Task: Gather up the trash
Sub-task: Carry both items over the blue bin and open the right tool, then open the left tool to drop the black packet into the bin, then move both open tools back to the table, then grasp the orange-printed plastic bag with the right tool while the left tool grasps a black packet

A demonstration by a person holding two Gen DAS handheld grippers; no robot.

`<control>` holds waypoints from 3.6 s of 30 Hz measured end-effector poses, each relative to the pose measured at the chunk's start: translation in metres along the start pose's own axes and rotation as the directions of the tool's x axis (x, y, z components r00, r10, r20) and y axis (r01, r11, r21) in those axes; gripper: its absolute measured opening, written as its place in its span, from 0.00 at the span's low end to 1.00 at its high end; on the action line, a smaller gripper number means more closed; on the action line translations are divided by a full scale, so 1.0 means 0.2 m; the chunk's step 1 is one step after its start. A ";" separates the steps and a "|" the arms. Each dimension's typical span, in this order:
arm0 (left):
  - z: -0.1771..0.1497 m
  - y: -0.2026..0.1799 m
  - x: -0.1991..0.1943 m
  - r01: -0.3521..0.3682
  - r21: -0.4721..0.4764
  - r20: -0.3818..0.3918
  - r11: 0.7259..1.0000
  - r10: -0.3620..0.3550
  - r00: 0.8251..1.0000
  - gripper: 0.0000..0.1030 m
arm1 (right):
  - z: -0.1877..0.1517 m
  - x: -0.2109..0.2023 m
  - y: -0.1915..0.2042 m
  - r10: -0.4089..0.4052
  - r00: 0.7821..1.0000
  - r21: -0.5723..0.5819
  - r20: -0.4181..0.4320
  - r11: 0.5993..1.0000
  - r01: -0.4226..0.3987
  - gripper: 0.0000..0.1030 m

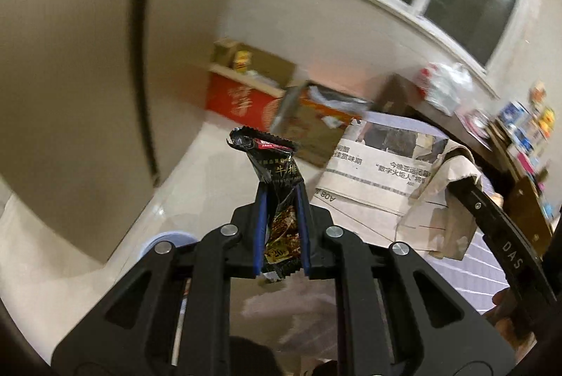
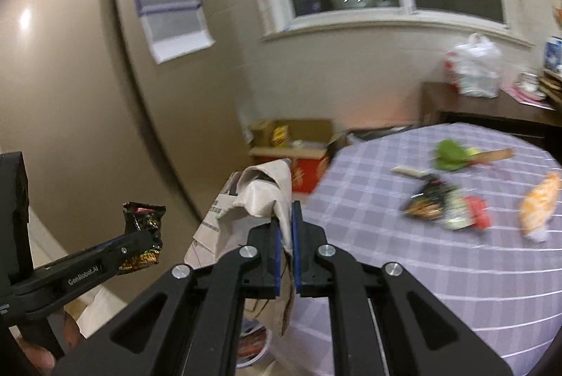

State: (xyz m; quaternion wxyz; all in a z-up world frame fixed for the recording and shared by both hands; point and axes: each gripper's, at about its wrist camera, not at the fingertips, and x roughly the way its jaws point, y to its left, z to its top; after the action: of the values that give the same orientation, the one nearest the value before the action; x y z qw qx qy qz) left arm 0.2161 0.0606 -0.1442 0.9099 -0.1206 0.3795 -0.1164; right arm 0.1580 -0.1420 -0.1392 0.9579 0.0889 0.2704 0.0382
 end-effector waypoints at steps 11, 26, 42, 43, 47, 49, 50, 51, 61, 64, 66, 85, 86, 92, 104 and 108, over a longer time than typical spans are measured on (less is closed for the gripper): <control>-0.14 0.72 0.19 -0.181 -0.155 -0.125 0.971 0.162 0.979 0.15 | -0.30 0.55 0.54 0.106 0.968 -0.112 -0.226 0.985 -0.134 0.06; -0.25 0.95 0.45 -0.267 -0.163 -0.275 0.950 0.216 0.937 0.15 | -0.66 0.94 0.70 0.110 0.902 -0.114 -0.418 0.978 -0.173 0.55; -0.25 0.81 0.53 -0.250 -0.110 -0.302 0.962 0.207 0.930 0.16 | -0.55 0.85 0.60 0.134 0.927 -0.071 -0.350 0.983 -0.169 0.67; -0.25 0.81 0.54 -0.250 -0.108 -0.304 0.962 0.208 0.930 0.16 | -0.54 0.84 0.59 0.137 0.929 -0.068 -0.345 0.983 -0.170 0.67; -0.24 0.79 0.54 -0.254 -0.105 -0.306 0.962 0.211 0.928 0.16 | -0.52 0.82 0.58 0.145 0.931 -0.055 -0.335 0.983 -0.173 0.68; -0.23 0.78 0.54 -0.262 -0.101 -0.310 0.960 0.220 0.925 0.20 | -0.51 0.81 0.57 0.150 0.931 -0.038 -0.333 0.984 -0.172 0.68; -0.23 0.79 0.54 -0.273 -0.105 -0.312 0.956 0.229 0.922 0.21 | -0.51 0.80 0.57 0.152 0.931 -0.032 -0.331 0.985 -0.172 0.68; -0.23 0.79 0.54 -0.279 -0.107 -0.314 0.954 0.234 0.920 0.30 | -0.51 0.80 0.57 0.153 0.932 -0.029 -0.329 0.985 -0.172 0.68; -0.21 0.75 0.46 -0.296 -0.080 -0.289 0.952 0.262 0.921 0.63 | -0.49 0.73 0.58 0.165 0.932 -0.026 -0.323 0.983 -0.183 0.68; -0.21 0.72 0.42 -0.294 -0.074 -0.281 0.953 0.263 0.923 0.63 | -0.48 0.69 0.58 0.165 0.935 -0.028 -0.314 0.983 -0.183 0.68; -0.21 0.69 0.39 -0.291 -0.070 -0.271 0.954 0.263 0.926 0.63 | -0.47 0.66 0.58 0.165 0.938 -0.029 -0.305 0.983 -0.182 0.68; -0.14 -0.16 0.10 -0.130 0.116 -0.119 0.985 0.144 0.982 0.68 | -0.20 0.03 0.03 0.080 0.990 0.018 -0.119 0.997 -0.078 0.68; -0.13 -0.23 0.11 -0.113 0.133 -0.118 0.985 0.129 0.985 0.69 | -0.18 0.00 -0.03 0.065 0.992 0.025 -0.110 0.998 -0.063 0.69; -0.16 -0.77 0.20 -0.006 0.280 -0.128 0.960 0.044 0.991 0.71 | -0.11 -0.24 -0.52 -0.076 0.995 0.089 -0.067 0.993 0.082 0.73; -0.10 -1.37 0.66 0.064 0.482 -0.180 0.874 0.027 0.983 0.76 | -0.12 -0.25 -1.40 -0.259 0.952 0.288 -0.164 0.910 0.297 0.78; -0.05 -1.40 0.82 0.084 0.457 -0.219 0.886 0.020 0.976 0.76 | -0.10 -0.15 -1.59 -0.271 0.942 0.341 -0.199 0.882 0.326 0.79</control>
State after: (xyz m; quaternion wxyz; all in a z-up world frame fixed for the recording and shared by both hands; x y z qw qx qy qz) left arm 0.2872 -0.2546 -0.1741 0.8632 0.1071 0.4358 -0.2312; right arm 0.1299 -0.4550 -0.2021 0.8960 0.2212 0.3523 -0.1552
